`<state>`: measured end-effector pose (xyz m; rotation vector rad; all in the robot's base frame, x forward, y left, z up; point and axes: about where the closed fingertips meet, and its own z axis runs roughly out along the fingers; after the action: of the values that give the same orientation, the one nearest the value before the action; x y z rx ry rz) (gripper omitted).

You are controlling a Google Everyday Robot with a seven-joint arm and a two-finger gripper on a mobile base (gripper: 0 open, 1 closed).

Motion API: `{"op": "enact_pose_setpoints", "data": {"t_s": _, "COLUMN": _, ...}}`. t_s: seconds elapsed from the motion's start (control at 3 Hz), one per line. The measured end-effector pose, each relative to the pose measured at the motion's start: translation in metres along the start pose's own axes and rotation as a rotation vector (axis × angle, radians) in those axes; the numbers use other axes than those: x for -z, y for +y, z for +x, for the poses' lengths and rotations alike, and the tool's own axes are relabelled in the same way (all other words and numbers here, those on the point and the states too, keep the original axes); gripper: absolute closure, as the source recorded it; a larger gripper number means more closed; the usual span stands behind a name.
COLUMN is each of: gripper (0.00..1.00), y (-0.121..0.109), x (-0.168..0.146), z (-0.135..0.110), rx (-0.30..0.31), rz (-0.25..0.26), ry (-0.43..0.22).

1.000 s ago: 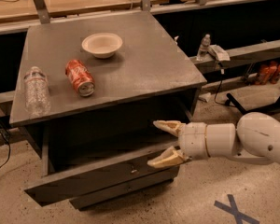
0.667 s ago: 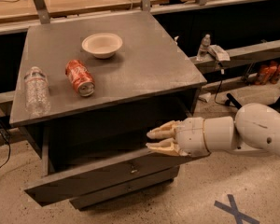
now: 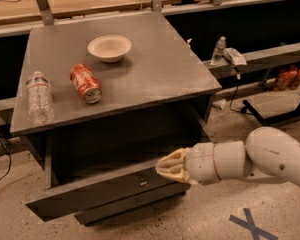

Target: Close top drawer

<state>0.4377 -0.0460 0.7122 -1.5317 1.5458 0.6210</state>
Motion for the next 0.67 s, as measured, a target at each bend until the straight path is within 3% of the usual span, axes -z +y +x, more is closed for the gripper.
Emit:
{"op": "enact_pose_setpoints", "data": {"t_s": 0.33, "gripper": 1.0, "y": 0.02, "x": -0.024, "z": 0.029, "rx": -0.028, "rz": -0.002, "ry": 0.079}}
{"op": "enact_pose_setpoints", "data": {"t_s": 0.67, "gripper": 1.0, "y": 0.027, "x": -0.04, "z": 0.068, "rx": -0.1, "rz": 0.007, "ry": 0.121}}
